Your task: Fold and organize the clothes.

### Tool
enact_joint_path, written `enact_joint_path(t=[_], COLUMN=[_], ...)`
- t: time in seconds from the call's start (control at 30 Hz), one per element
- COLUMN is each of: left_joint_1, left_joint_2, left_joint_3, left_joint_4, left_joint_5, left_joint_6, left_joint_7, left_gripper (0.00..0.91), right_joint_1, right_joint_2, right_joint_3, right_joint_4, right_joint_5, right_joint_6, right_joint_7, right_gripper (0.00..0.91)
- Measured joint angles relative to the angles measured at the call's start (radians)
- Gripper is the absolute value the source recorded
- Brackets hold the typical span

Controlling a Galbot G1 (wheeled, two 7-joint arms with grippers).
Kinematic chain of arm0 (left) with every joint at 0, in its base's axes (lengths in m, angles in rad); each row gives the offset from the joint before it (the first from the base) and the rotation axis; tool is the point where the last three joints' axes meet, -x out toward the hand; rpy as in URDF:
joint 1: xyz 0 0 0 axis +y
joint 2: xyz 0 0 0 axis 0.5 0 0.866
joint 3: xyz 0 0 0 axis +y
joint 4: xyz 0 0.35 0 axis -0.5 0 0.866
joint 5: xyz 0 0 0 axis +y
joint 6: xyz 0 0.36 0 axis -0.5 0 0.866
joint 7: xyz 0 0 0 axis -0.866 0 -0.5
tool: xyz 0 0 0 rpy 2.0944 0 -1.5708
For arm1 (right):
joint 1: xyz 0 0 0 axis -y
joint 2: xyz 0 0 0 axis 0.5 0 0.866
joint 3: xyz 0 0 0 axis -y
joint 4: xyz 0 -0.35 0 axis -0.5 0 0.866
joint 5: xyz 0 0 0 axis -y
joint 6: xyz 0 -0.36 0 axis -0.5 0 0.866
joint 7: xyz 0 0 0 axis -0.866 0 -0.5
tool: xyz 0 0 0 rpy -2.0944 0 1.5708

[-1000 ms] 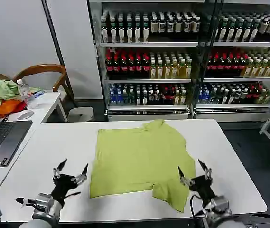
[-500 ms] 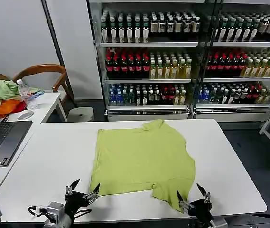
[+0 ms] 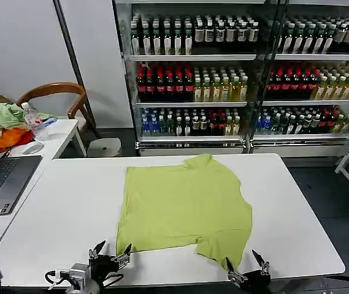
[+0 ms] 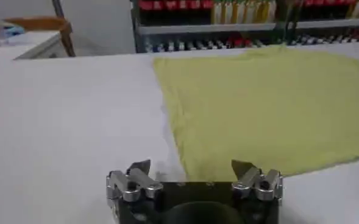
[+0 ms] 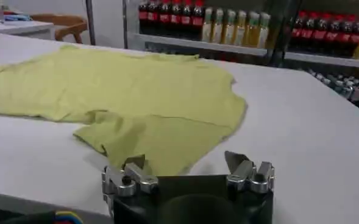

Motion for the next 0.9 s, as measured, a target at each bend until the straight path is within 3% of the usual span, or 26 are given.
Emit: enact_joint_path(t=[0.07, 0.1, 0.13, 0.17, 0.2, 0.9], left_joint_1=[0.000, 0.000, 0.000, -0.001, -0.002, -0.006], left_joint_2=[-0.001, -0.001, -0.001, -0.001, -0.001, -0.009], left_joint_3=[0.005, 0.009, 0.012, 0.015, 0.017, 0.078], left_joint_4=[0.000, 0.001, 0.004, 0.007, 0.009, 0.021], left_joint_5=[-0.015, -0.018, -0.023, -0.028, -0.031, -0.010], left_joint_6=[0.001, 0.002, 0.004, 0.006, 0.006, -0.013], left_joint_7=[-0.015, -0.023, -0.031, -0.038, -0.043, -0.053], left_gripper=[0.907, 0.766, 0.504, 0.121, 0.050, 0.040], right_joint_1=[0.002, 0.003, 0.004, 0.005, 0.007, 0.029], right_joint_2=[0.001, 0.001, 0.001, 0.000, -0.001, -0.006], right_joint_3=[-0.004, -0.007, -0.009, -0.013, -0.015, -0.040], right_joint_4=[-0.003, -0.004, -0.006, -0.007, -0.009, -0.002], right_joint_5=[0.002, 0.004, 0.007, 0.011, 0.015, 0.069], right_joint_6=[0.000, 0.000, 0.000, 0.001, 0.002, -0.019], right_joint_7=[0.001, 0.001, -0.001, -0.002, -0.004, -0.013], right_gripper=[0.907, 0.836, 0.605, 0.282, 0.000, 0.000])
